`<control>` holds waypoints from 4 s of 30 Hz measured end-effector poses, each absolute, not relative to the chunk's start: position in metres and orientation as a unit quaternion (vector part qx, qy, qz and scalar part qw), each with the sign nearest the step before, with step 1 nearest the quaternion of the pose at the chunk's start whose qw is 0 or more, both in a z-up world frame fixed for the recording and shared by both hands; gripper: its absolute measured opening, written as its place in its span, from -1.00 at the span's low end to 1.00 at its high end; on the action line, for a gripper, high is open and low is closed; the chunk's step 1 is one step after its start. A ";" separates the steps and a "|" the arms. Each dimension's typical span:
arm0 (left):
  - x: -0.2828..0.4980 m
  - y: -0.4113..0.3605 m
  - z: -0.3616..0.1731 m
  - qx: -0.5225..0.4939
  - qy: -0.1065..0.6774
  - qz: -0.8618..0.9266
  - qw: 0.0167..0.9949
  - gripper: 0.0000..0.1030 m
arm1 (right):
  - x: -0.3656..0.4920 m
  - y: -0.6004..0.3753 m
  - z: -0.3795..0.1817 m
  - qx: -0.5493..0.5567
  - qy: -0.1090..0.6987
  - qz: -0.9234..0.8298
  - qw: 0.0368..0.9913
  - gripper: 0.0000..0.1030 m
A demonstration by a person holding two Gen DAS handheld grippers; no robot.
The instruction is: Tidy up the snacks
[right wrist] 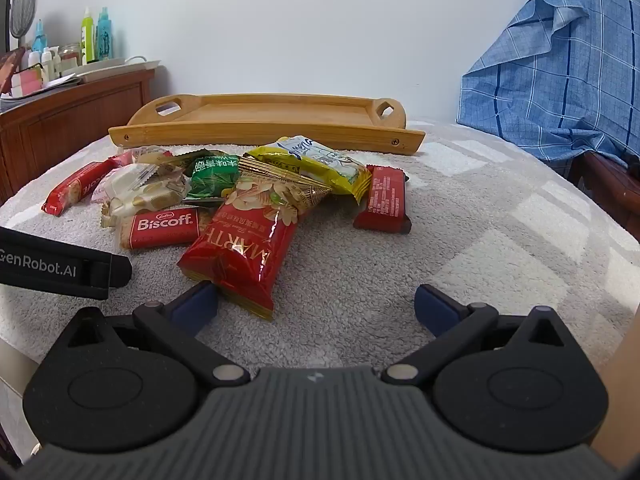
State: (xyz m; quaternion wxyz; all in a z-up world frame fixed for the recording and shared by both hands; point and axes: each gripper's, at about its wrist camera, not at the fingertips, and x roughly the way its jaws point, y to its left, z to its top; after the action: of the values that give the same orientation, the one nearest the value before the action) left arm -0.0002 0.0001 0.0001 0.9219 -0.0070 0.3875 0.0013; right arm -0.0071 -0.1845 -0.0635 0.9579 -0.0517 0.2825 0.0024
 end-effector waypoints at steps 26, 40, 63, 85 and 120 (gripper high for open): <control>0.000 0.000 0.000 -0.006 0.391 0.002 0.920 1.00 | -0.007 -0.184 -0.063 -0.053 0.281 0.002 0.958 1.00; 0.000 0.000 0.000 -0.006 0.391 0.002 0.920 1.00 | -0.008 -0.184 -0.063 -0.054 0.281 0.002 0.958 1.00; 0.000 0.000 0.000 -0.006 0.391 0.002 0.921 1.00 | -0.008 -0.183 -0.064 -0.055 0.279 0.001 0.959 1.00; 0.004 0.002 0.001 -0.007 0.394 0.000 0.919 1.00 | -0.009 -0.185 -0.066 -0.054 0.280 0.004 0.958 1.00; 0.006 -0.005 0.056 -0.042 0.322 -0.064 0.944 0.56 | -0.011 -0.200 -0.007 -0.054 0.190 0.054 0.979 0.86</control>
State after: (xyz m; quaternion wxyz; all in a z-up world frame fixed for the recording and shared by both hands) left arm 0.0063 -0.0046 0.0563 0.9437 -0.0421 0.3218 -0.0642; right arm -0.0107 -0.1999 -0.0067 0.9787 -0.0537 0.1905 0.0542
